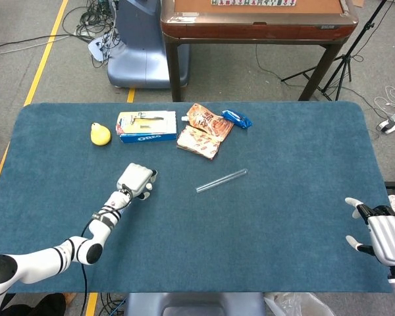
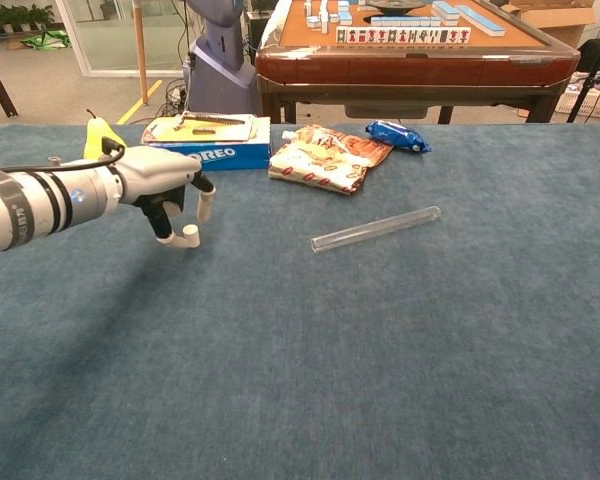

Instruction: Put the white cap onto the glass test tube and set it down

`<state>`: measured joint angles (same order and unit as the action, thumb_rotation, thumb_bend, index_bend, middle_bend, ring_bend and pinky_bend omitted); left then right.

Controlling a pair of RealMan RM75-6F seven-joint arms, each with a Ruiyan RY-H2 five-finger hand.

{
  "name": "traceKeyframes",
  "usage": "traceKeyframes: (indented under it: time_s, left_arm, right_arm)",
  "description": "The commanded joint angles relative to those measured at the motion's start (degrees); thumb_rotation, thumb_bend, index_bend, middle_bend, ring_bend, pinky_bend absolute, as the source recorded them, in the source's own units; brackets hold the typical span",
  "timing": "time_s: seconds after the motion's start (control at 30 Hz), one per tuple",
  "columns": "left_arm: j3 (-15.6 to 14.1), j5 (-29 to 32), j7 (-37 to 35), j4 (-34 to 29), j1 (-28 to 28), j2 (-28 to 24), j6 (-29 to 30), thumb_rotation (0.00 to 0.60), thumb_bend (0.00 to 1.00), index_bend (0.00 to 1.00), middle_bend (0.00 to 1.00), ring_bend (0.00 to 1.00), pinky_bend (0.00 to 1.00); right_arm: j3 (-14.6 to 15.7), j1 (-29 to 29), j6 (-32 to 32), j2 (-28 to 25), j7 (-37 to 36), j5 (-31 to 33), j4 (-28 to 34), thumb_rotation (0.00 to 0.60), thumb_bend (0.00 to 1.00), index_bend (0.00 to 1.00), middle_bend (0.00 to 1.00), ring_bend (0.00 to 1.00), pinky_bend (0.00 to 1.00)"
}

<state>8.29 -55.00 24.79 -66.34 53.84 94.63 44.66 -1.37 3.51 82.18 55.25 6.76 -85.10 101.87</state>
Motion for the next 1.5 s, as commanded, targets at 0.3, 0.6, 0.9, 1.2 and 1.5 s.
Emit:
traceKeyframes:
  time_s: [0.3,0.6,0.9,1.2,1.5]
  left_arm:
    - [0.29,0.65,0.82,0.90,0.65,0.76,-1.04,0.600,0.18,0.46,1.00,1.00,1.00]
    - [0.28,0.70,1.01,1.93,1.00,1.17,-1.73,0.600,0.21,0.47,0.99,1.00,1.00]
    - [0.30,0.47,0.70,2.67,0.90,1.08,-1.87,0.600,0.24,0.47,0.99,1.00,1.00]
    - [0.17,0.42,0.72,3.02,1.04,1.21,-2.51,0.600,0.26,0.50,0.99,1.00,1.00]
    - [0.25,0.22,0.66,3.10,1.13,1.32,-2.49,0.600,0.30,0.52,0.99,1.00,1.00]
  right_arm:
    - [0.00,-0.30,0.22,0.08,-0.34,0.20,-0.32,0.600,0.13,0.25,0.45,0.51,0.33]
    - [-0.09,-0.30,0.05,0.11,-0.47,0.44,-0.57,0.600,0.13,0.25,0.45,0.51,0.33]
    - [-0.21,-0.13,-0.31,0.29,-0.39,0.67,-0.57,0.600,0.13,0.25,0.46,0.52,0.33]
    - [-0.21,-0.20,-0.30,0.27,-0.24,0.78,-0.47,0.600,0.13,0.25,0.46,0.52,0.33]
    - [-0.20,-0.38,-0.07,0.26,-0.40,0.77,-0.53,0.600,0.13,0.25,0.46,0.53,0.33]
